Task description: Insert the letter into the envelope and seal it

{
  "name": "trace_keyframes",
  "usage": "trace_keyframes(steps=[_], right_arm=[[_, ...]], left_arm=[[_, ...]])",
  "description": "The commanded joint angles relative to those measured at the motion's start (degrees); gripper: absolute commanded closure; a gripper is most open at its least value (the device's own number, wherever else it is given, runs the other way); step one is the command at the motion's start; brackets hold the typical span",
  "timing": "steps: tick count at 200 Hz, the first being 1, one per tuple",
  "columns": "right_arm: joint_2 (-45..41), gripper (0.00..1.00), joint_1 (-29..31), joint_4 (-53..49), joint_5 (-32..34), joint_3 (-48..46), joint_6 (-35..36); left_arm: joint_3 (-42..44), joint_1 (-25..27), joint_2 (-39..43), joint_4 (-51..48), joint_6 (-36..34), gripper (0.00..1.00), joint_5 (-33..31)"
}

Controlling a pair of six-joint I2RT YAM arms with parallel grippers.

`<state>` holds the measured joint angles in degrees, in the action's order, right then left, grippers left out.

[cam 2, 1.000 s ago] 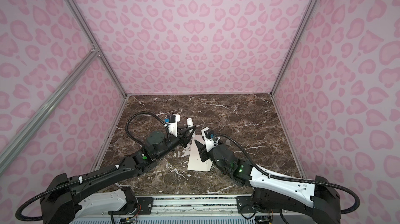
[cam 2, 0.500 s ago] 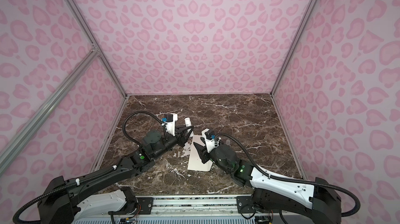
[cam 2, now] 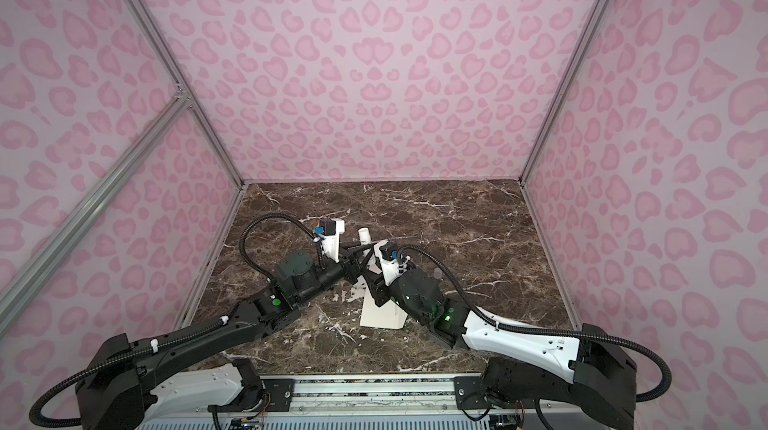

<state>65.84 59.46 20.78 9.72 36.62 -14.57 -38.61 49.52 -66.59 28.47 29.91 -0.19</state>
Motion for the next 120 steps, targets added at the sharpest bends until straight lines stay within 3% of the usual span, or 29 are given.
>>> trace_keyframes(steps=[1,63,120], right_arm=[[0.6,0.57,-0.5,2.7,2.0,0.6,-0.5],[1.5,0.64,-2.1,2.2,1.8,1.5,-0.5],[1.0,0.80,-2.6,2.1,-0.5,1.3,0.0]], left_arm=[[-0.4,0.3,-0.4,3.0,0.3,0.96,0.4],[-0.3,0.6,-0.8,3.4,0.6,0.96,0.6],[-0.2,0.5,-1.0,3.4,0.9,0.96,2.4]])
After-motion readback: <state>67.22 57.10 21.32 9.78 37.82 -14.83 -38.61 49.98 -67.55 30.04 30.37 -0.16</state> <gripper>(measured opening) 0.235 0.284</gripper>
